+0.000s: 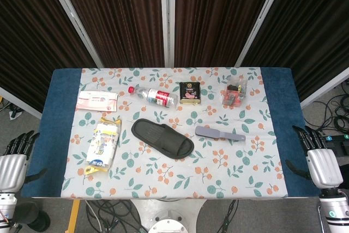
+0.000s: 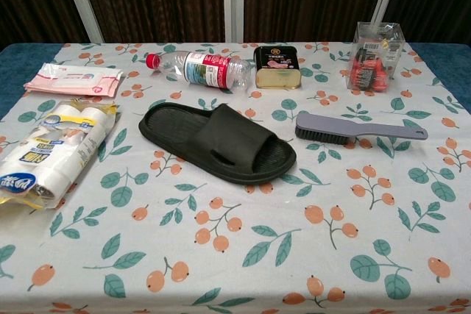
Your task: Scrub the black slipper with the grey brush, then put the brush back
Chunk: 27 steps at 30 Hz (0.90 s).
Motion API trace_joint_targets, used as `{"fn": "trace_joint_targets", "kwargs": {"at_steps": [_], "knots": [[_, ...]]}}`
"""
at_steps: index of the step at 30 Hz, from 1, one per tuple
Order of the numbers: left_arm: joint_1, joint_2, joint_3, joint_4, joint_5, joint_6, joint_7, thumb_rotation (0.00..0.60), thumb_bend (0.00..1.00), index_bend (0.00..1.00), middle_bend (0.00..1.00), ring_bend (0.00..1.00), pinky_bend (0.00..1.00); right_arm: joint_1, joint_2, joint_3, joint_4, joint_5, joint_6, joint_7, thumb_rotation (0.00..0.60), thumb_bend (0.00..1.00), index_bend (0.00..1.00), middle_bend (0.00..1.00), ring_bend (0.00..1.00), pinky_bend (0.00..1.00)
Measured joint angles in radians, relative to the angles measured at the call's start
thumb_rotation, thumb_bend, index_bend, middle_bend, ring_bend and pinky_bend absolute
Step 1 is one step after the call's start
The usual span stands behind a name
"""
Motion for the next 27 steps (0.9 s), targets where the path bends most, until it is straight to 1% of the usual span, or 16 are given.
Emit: {"fn": "trace_joint_targets", "kwargs": {"at_steps": [12, 14, 16, 18, 20, 24, 27], "knots": [[-0.006, -0.003, -0.001, 0.0, 0.0, -0.004, 0.009, 0.6, 0.16, 0.16, 0.18, 0.11, 0.14, 0.007, 0.006, -0.004, -0.003, -0.001, -0.016, 0.005, 0.6, 0.14, 0.0, 0.13, 0.04, 0.09], [-0.006, -0.004, -0.001, 0.001, 0.0, -0.005, 0.007, 0.6, 0.16, 0.16, 0.18, 0.11, 0.14, 0.017, 0.005, -0.001, -0.009, 0.0, -0.031, -0.002, 0.6, 0.14, 0.0, 0.16, 0.06, 0.12], [-0.006, -0.006, -0.001, 0.004, 0.0, -0.005, 0.003, 0.6, 0.16, 0.16, 0.18, 0.11, 0.14, 0.032, 0.005, 0.004, -0.02, 0.009, -0.06, -0.023, 0.6, 0.11, 0.01, 0.18, 0.08, 0.15], [-0.006, -0.007, -0.001, 0.008, 0.001, -0.003, -0.001, 0.6, 0.16, 0.16, 0.18, 0.11, 0.14, 0.055, 0.003, 0.013, -0.033, 0.028, -0.105, -0.062, 0.6, 0.08, 0.05, 0.21, 0.1, 0.18], [-0.004, -0.009, 0.001, 0.012, 0.002, -0.002, -0.007, 0.6, 0.16, 0.16, 0.18, 0.11, 0.14, 0.082, 0.0, 0.023, -0.045, 0.054, -0.156, -0.098, 0.6, 0.07, 0.08, 0.23, 0.11, 0.2], [-0.001, -0.013, 0.005, 0.022, 0.001, -0.002, -0.019, 0.6, 0.16, 0.16, 0.18, 0.11, 0.14, 0.165, -0.026, 0.051, -0.053, 0.134, -0.312, -0.16, 0.6, 0.07, 0.1, 0.26, 0.12, 0.21], [0.0, -0.016, 0.007, 0.028, 0.0, -0.005, -0.025, 0.6, 0.16, 0.16, 0.18, 0.11, 0.14, 0.236, -0.062, 0.07, -0.035, 0.199, -0.437, -0.19, 0.6, 0.06, 0.12, 0.26, 0.12, 0.21]]}}
